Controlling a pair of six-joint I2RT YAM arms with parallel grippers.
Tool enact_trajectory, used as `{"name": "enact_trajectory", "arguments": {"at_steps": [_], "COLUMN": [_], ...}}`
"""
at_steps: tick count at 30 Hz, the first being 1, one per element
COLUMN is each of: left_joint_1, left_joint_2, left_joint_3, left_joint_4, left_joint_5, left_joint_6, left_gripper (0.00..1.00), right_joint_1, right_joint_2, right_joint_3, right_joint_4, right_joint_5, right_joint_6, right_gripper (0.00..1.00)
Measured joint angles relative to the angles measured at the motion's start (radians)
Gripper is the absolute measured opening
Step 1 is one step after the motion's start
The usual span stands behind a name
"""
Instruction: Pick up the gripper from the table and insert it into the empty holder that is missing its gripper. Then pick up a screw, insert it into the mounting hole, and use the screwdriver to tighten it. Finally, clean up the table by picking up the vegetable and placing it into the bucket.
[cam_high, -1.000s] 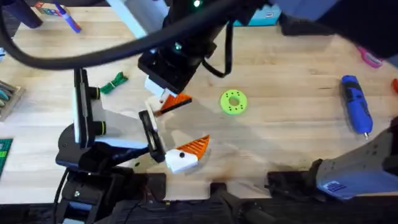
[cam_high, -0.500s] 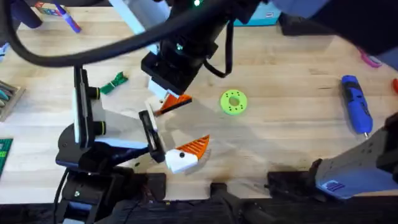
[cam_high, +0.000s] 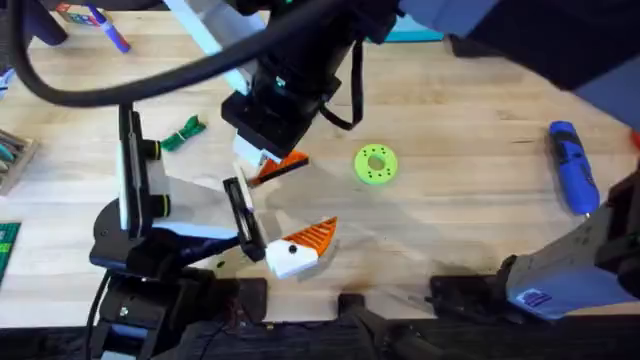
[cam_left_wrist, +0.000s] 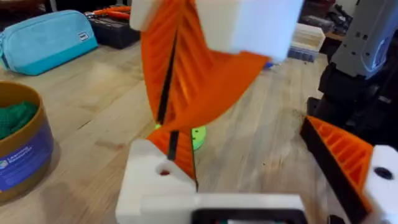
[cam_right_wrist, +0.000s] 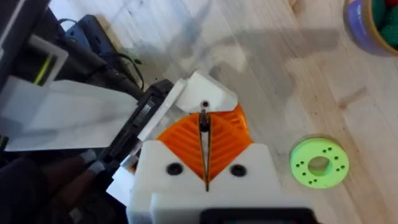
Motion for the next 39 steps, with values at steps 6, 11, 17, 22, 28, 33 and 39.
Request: {"name": "enact_trajectory", "arguments": {"at_steps": [6, 11, 17, 22, 28, 33, 39], "left_joint_1": [0.000, 0.000, 0.000, 0.000, 0.000, 0.000, 0.000], "left_joint_2": [0.000, 0.000, 0.000, 0.000, 0.000, 0.000, 0.000], "left_joint_3": [0.000, 0.000, 0.000, 0.000, 0.000, 0.000, 0.000], "left_joint_4": [0.000, 0.000, -0.001, -0.001, 0.000, -0.001, 0.000], "left_joint_5": [0.000, 0.000, 0.000, 0.000, 0.000, 0.000, 0.000], "left_joint_6": [0.000, 0.000, -0.011, -0.011, -0.011, -0.011, -0.010], "left_gripper": [0.992, 0.992, 0.992, 0.992, 0.992, 0.992, 0.992], "right_joint_1": [0.000, 0.000, 0.000, 0.000, 0.000, 0.000, 0.000], "right_joint_2": [0.002, 0.026, 0.032, 0.033, 0.032, 0.033, 0.033], "right_joint_3": [0.000, 0.000, 0.000, 0.000, 0.000, 0.000, 0.000], "right_joint_4": [0.000, 0.000, 0.001, 0.003, 0.007, 0.009, 0.017], "right_joint_5": [-0.008, -0.010, -0.011, -0.011, -0.011, -0.011, -0.007], "right_joint_6": [0.000, -0.001, -0.006, -0.009, -0.015, -0.016, -0.019], "right_gripper": [0.013, 0.013, 0.013, 0.013, 0.013, 0.013, 0.013]}}
